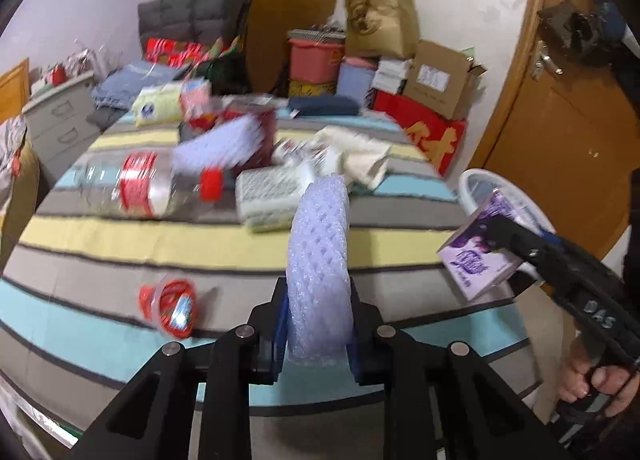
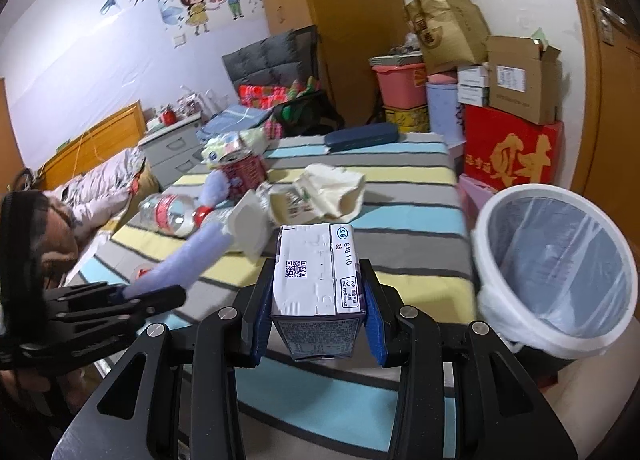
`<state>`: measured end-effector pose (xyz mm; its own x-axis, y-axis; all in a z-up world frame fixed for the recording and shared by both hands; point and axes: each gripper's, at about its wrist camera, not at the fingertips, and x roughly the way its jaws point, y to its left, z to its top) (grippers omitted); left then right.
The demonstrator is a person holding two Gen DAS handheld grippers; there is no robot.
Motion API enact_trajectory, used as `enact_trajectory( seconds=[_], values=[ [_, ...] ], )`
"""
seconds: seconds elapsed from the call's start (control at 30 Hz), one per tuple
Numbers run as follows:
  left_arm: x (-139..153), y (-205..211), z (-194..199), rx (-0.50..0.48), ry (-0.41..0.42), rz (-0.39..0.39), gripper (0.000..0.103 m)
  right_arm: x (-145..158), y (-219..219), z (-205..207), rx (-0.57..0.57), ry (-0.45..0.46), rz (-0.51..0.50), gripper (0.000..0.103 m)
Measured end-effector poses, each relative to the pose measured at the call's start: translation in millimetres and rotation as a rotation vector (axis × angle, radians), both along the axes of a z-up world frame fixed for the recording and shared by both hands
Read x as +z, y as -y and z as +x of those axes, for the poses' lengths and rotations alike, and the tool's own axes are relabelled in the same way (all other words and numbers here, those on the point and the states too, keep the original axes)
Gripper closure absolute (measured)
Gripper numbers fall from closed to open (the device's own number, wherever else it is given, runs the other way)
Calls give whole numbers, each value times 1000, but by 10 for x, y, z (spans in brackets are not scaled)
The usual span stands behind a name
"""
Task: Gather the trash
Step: 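Open the right tool over the white bin dropping the carton while the left tool drops the foam sleeve in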
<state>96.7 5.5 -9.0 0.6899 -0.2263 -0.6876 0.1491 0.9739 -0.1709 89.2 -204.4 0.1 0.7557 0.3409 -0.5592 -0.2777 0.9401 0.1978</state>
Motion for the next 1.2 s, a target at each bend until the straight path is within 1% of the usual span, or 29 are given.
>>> enact_trajectory(
  seconds=[0.13,0.33,0.43,0.57,0.7,0.83,0.9,1.0,1.13,1.2],
  values=[
    [186,233,57,-48,31,-1,78,77,192,-1,-37,16,-2,63],
    [403,727,225,-149,74,-9,78,190,521,54,-119,29,-21,63],
    [441,983,342,-197,71,-30,78,224,730,93,-174,27,-20,63],
    [465,1345,469,-264,73,-26,78,224,952,111,-234,16,-24,63],
    [418,1655,582,-320,56,-29,78,179,1120,132,-293,-2,-53,63],
    [327,1954,721,-369,22,-48,78,116,1283,190,-339,-36,-67,63],
    [290,2087,757,-397,22,-41,78,76,1348,210,-347,-52,-72,63],
    [202,2264,825,-426,0,-44,78,-19,1425,258,-367,-84,-90,63],
    [86,2472,939,-444,-36,-41,78,-107,1563,337,-383,-121,-96,63],
    [64,2550,976,-454,-33,-38,78,-150,1591,359,-388,-132,-102,63]
  ],
)
